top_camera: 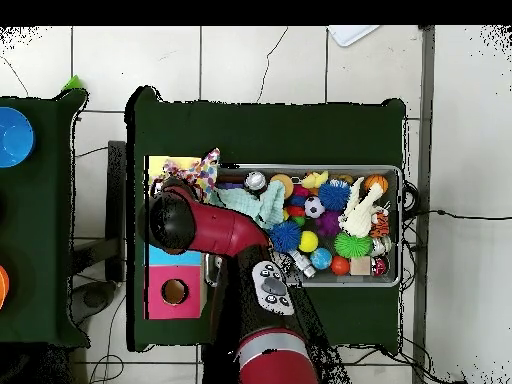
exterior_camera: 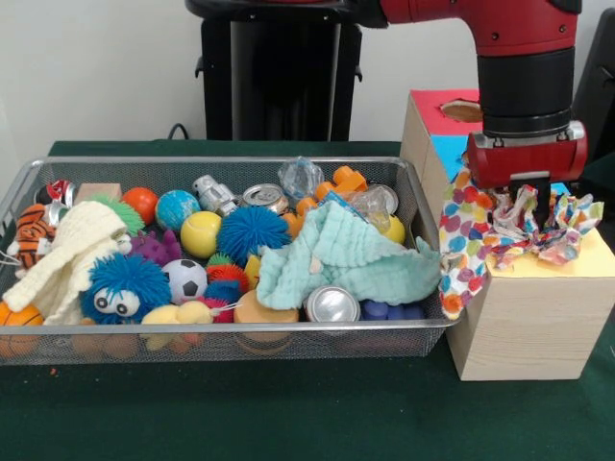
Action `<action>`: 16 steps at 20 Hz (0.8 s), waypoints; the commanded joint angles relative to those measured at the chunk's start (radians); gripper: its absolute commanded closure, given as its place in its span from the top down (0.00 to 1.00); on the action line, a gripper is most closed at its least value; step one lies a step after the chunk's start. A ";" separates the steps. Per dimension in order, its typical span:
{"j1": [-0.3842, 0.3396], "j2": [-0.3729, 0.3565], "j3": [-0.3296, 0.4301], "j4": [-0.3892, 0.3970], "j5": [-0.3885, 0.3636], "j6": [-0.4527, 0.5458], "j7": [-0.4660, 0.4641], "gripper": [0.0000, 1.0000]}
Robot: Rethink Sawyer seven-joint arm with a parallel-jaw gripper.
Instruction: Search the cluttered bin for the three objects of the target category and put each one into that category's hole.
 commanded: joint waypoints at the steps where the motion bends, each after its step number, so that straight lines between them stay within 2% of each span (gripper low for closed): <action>1: 0.016 0.140 0.153 0.047 0.060 -0.072 0.279 0.00; 4: 0.032 0.180 0.136 0.018 0.060 -0.111 0.273 0.00; 11: 0.141 0.340 -0.024 -0.143 0.089 -0.210 0.226 0.00; 16: 0.161 0.396 -0.059 -0.195 0.088 -0.247 0.205 0.00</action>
